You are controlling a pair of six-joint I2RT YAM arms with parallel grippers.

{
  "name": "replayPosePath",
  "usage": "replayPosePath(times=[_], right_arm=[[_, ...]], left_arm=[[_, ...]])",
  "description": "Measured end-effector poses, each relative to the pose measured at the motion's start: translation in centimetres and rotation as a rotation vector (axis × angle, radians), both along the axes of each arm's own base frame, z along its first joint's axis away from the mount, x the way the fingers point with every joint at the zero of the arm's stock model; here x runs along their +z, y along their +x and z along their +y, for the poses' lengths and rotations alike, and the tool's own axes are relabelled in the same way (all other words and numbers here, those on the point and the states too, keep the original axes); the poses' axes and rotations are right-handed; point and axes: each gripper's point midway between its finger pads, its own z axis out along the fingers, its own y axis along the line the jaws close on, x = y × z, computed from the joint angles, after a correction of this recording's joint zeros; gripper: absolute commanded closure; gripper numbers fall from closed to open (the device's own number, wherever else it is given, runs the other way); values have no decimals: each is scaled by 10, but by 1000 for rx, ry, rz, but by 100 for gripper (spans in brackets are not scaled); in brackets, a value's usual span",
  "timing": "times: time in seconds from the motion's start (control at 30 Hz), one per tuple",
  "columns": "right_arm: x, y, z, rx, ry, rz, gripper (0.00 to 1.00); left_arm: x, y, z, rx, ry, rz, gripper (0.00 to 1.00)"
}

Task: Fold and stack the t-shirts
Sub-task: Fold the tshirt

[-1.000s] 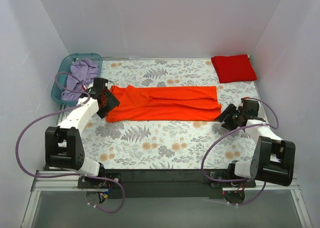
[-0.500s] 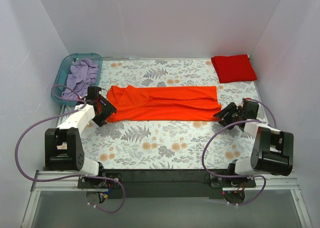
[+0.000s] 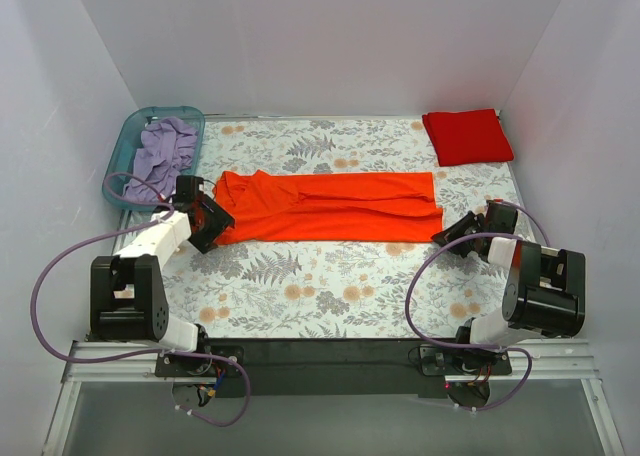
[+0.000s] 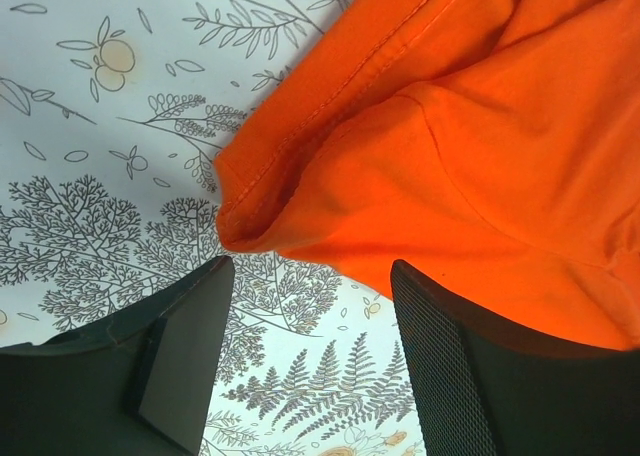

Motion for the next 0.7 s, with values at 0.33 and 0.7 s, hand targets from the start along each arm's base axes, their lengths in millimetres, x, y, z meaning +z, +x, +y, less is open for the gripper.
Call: replayPosePath(times=[0.33, 0.7], right_arm=[[-3, -2, -1, 11, -12, 1, 99], [-3, -3, -2, 30, -18, -8, 99]], left_arm=[[-18, -16, 17, 60, 31, 50, 43], [-25, -5, 19, 70, 24, 24, 59]])
